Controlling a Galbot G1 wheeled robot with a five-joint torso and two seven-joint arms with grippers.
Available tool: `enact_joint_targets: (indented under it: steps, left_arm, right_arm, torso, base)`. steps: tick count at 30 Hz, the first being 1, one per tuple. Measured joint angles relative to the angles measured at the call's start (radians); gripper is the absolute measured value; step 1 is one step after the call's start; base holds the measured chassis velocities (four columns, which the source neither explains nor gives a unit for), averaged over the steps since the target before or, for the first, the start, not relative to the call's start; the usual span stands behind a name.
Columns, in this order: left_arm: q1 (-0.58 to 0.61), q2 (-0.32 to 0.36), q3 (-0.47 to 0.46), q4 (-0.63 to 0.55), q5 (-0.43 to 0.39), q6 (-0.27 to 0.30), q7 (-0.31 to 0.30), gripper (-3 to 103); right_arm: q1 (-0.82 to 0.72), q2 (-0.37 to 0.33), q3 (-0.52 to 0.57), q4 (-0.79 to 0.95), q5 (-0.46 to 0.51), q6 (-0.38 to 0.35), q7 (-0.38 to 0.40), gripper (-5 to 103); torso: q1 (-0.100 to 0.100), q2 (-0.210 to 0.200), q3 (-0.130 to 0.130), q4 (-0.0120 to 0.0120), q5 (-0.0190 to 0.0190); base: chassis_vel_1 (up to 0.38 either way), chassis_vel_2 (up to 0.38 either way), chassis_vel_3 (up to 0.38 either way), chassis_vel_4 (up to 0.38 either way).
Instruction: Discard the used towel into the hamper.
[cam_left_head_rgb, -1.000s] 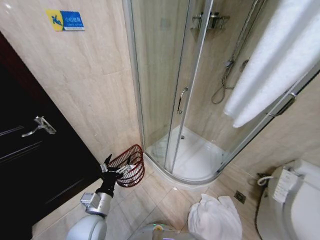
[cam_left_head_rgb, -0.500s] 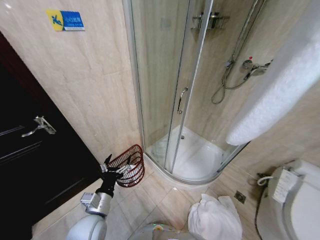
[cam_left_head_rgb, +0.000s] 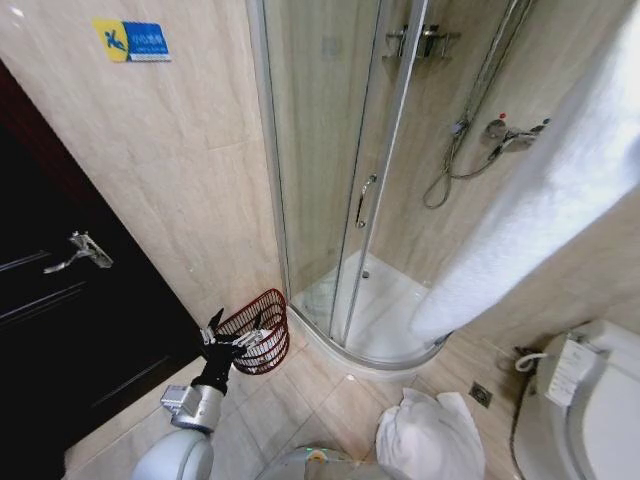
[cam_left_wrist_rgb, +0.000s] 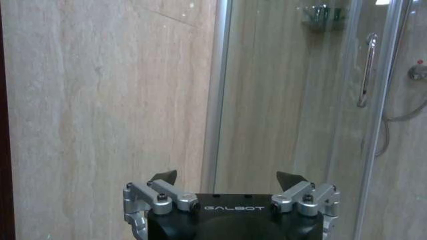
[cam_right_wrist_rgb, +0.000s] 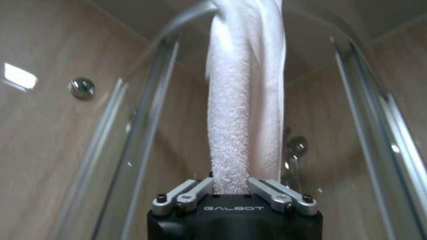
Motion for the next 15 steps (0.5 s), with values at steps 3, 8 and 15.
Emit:
enact_joint_targets:
  steps: [3, 8, 15]
  left_arm:
    - [0.0, 0.0, 0.0, 0.0, 0.0, 0.0, 0.0, 100]
    - [0.0, 0.0, 0.0, 0.0, 0.0, 0.0, 0.0, 100]
    - [0.0, 0.0, 0.0, 0.0, 0.0, 0.0, 0.0, 100]
  right_arm:
    - [-0.028, 0.047, 0.0, -0.001, -0.044, 0.03, -0.04, 5]
    - [-0.037, 0.074, 0.024, -0.003, -0.106, 0.103, -0.103, 5]
    - [-0.063, 0.11, 0.038, -0.004, -0.13, 0.135, -0.144, 5]
  torso:
    - [0.0, 0.0, 0.0, 0.0001, -0.0002]
    - [0.0, 0.0, 0.0, 0.0006, -0.0008]
    - [0.0, 0.0, 0.0, 0.0005, -0.0009]
  base:
    - [0.0, 0.0, 0.0, 0.0]
    - [0.0, 0.0, 0.0, 0.0]
    - [0.0, 0.0, 0.0, 0.0]
